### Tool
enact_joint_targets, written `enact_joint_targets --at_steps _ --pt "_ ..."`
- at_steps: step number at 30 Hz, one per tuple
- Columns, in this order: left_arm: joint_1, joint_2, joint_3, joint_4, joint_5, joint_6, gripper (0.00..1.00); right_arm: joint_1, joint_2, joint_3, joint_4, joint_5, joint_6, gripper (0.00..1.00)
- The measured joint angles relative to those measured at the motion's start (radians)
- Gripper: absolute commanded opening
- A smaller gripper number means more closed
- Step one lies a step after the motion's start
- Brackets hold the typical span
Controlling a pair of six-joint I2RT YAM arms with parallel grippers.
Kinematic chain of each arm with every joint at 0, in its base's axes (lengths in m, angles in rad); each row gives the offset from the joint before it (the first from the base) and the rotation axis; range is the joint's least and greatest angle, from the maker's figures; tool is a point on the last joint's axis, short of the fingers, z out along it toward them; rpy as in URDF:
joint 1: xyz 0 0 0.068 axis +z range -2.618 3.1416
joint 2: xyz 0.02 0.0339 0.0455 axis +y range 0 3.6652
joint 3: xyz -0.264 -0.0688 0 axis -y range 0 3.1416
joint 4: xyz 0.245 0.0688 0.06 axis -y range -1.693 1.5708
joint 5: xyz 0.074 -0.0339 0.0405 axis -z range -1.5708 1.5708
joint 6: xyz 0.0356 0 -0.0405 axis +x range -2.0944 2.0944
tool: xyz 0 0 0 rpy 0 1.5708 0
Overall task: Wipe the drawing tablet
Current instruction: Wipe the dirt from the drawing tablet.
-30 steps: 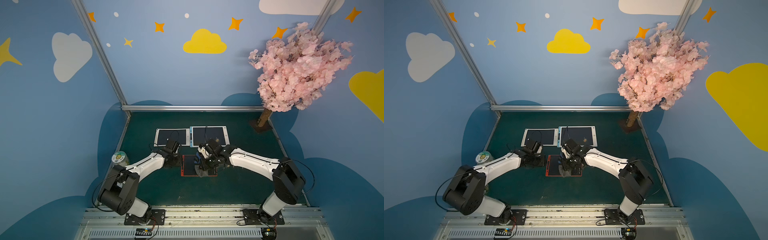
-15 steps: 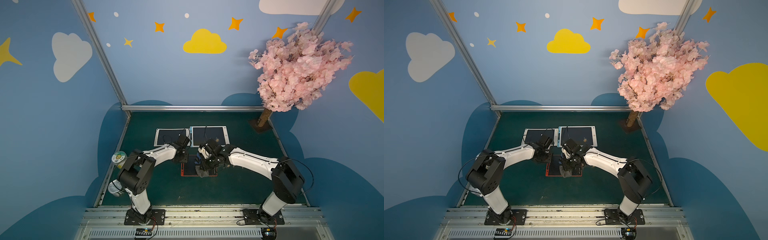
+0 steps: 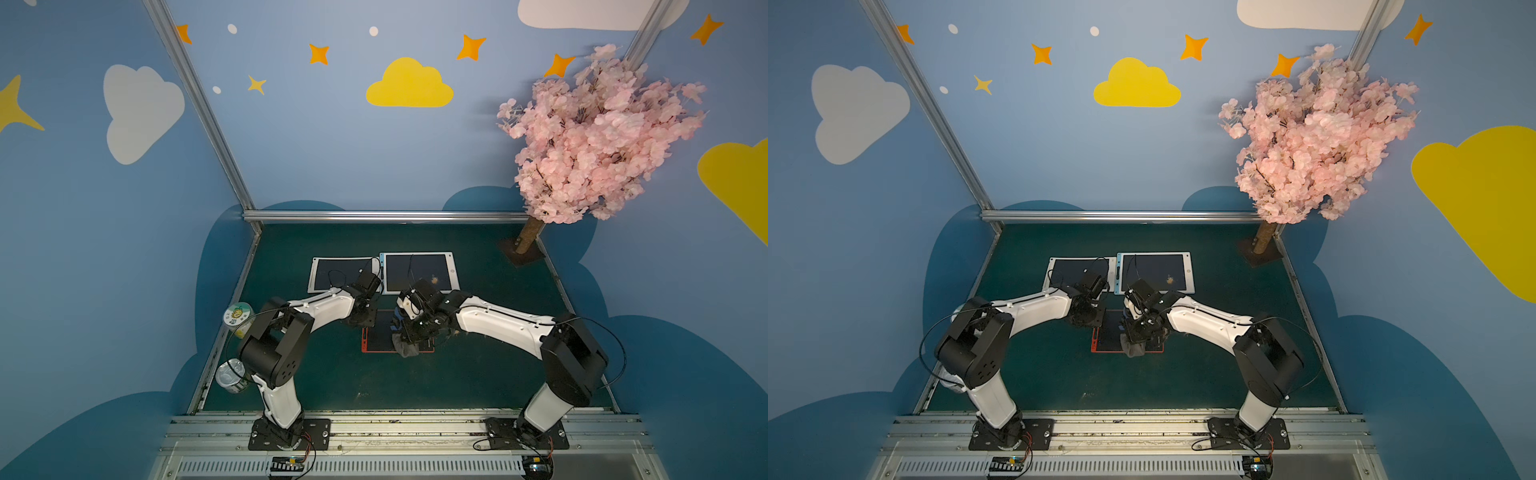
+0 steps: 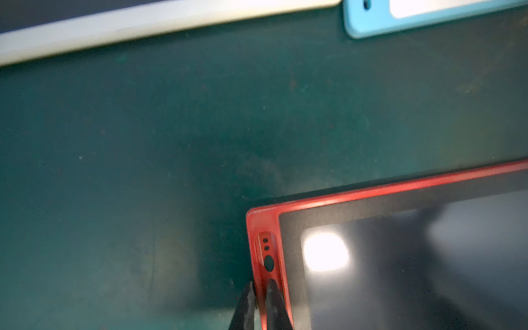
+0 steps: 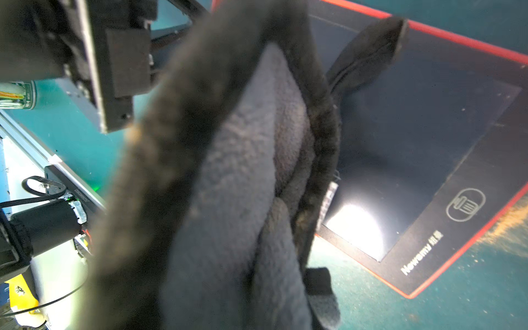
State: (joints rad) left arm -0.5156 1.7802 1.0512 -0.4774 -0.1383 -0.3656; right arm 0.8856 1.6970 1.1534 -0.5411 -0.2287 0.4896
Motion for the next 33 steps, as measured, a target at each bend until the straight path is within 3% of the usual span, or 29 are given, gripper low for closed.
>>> enact_joint_targets --at_steps 10,21,33 --pt "0.0 -0.006 -0.013 0.018 0.006 0.0 0.11 0.019 0.106 0.014 0.012 0.0 0.027 0.0" --pt "0.0 -0.015 -0.028 0.037 0.009 0.0 0.11 -0.11 -0.045 -0.204 0.087 -0.036 0.034 0.0" --pt "0.0 -0.036 -0.053 0.048 0.019 0.0 0.11 -0.119 -0.086 -0.212 0.016 0.056 0.077 0.0"
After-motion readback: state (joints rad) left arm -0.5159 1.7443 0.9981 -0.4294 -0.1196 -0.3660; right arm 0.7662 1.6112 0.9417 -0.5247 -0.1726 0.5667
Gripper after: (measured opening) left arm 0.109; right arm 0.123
